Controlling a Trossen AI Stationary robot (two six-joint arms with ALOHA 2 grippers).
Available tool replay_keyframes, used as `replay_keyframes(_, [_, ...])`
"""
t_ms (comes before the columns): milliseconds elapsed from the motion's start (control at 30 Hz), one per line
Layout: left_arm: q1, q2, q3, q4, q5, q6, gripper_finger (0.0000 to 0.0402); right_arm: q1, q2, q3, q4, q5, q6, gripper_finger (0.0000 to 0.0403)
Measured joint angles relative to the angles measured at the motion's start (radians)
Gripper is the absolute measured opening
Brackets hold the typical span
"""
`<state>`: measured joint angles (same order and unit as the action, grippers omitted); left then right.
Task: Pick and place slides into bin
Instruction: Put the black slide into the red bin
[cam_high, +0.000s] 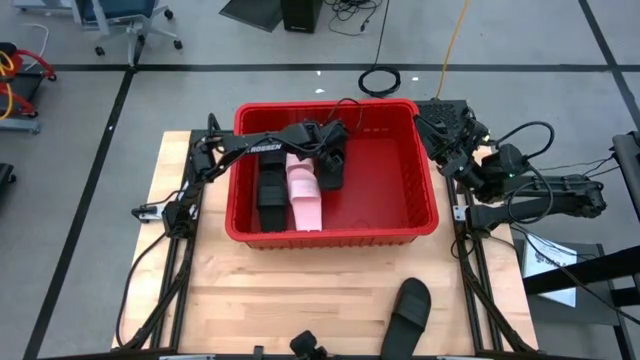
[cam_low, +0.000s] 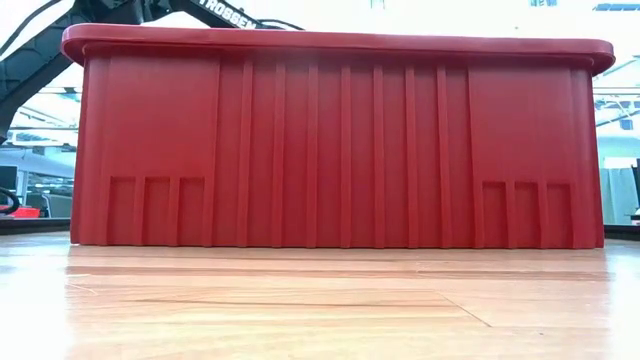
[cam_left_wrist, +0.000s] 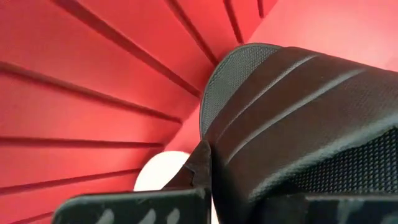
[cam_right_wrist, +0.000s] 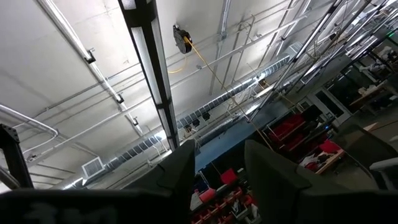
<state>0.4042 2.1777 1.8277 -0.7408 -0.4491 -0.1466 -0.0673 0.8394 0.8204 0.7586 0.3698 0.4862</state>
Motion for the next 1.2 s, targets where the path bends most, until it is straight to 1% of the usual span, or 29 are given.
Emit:
replay_keyframes(100, [0.003,0.000,-0.023,0.033,0.018,-0.010,0.0021,0.000,0.000,0.000,0.000,0.000,0.000,0.0130])
replay_keyframes(200, [0.006,0.000,-0.043,0.043,0.099,-0.014,0.0022,0.000,0.000,0.000,0.000,-0.001,0.000,0.0130])
replay_keyframes(300, [0.006,0.000,-0.067,0.051,0.122,-0.043,0.0025,0.000,0.000,0.000,0.000,-0.003,0.009,0.0130])
replay_keyframes(400, [0.005,0.000,-0.076,0.052,0.126,-0.049,0.0044,0.000,0.000,0.000,0.000,-0.004,0.021,0.0130])
replay_keyframes(600, [0.005,0.000,-0.074,0.066,0.139,-0.090,0.0104,0.000,0.000,0.000,0.000,-0.005,0.026,0.0130])
replay_keyframes(767, [0.007,0.000,-0.073,0.060,0.138,-0.075,0.0140,0.000,0.000,0.000,0.000,-0.005,0.026,0.0130])
replay_keyframes(967, [0.007,0.000,-0.073,0.055,0.117,0.028,0.0161,0.000,0.000,0.000,0.000,-0.008,0.026,0.0130])
replay_keyframes(1200, [0.018,0.000,-0.072,0.079,0.111,0.029,0.0166,0.000,0.000,0.000,-0.001,-0.008,0.026,0.0130])
